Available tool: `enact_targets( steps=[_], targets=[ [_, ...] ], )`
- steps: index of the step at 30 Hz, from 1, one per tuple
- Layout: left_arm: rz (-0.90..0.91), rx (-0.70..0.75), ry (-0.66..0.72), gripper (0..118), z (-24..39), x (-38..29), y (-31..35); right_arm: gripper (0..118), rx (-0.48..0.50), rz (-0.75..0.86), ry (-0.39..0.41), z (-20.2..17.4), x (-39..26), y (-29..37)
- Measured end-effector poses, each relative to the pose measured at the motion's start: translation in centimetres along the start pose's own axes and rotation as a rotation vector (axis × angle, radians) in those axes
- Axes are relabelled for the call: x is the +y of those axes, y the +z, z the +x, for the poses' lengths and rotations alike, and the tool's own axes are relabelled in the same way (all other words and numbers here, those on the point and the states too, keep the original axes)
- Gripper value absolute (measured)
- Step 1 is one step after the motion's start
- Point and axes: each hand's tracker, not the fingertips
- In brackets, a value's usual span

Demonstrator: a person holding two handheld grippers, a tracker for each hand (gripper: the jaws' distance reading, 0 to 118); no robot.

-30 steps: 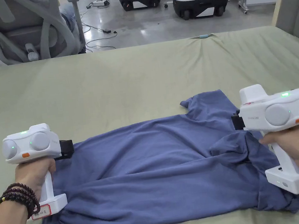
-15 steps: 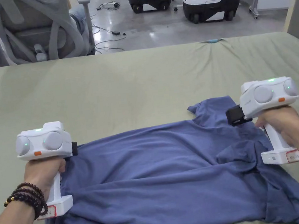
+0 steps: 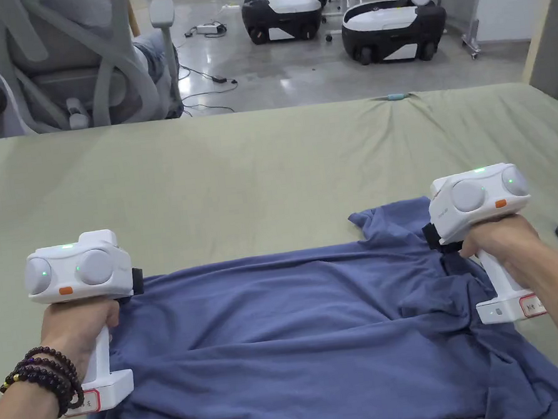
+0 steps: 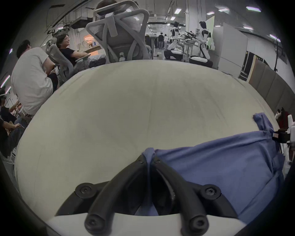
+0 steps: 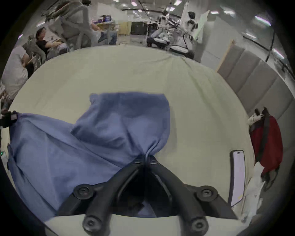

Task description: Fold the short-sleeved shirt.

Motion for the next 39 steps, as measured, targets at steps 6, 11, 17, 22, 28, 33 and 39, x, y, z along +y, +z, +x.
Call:
enact_targets(
  steps=[6, 11, 17, 22, 28, 33, 39],
  targets=[
    [0.085, -0.03, -0.007, 1, -1.4, -1.1, 7.9, 1, 0.021, 0.119, 0.03, -0.3, -1.2, 8.5],
    [0.112, -0.033, 0.013, 1, -3.4, -4.9, 13.9, 1, 0.02, 0.195, 0.061, -0.2, -5.6, 15.6],
    [0.116, -0.063, 0.011, 2, -4.3, -11.9, 18.3, 2, 0.029, 0.237, 0.058, 0.2, -14.5, 20.1],
    [0.045, -0.073, -0.027, 2, -3.0, -16.8, 17.1, 2, 0.011, 0.139, 0.123, -0.6, -20.3, 18.8],
    [-0.034, -0.055, -0.034, 2, -1.7, -18.8, 14.1, 2, -0.008, -0.025, 0.201, -1.4, -23.4, 12.6],
    [-0.031, -0.042, -0.024, 2, -1.4, -18.3, 13.5, 5, -0.031, 0.006, 0.175, -1.2, -23.0, 12.2],
    [0.006, 0.041, -0.048, 57, -2.1, -17.9, 15.0, 68, -0.12, 0.088, 0.108, 0.0, -23.2, 14.3]
  ],
)
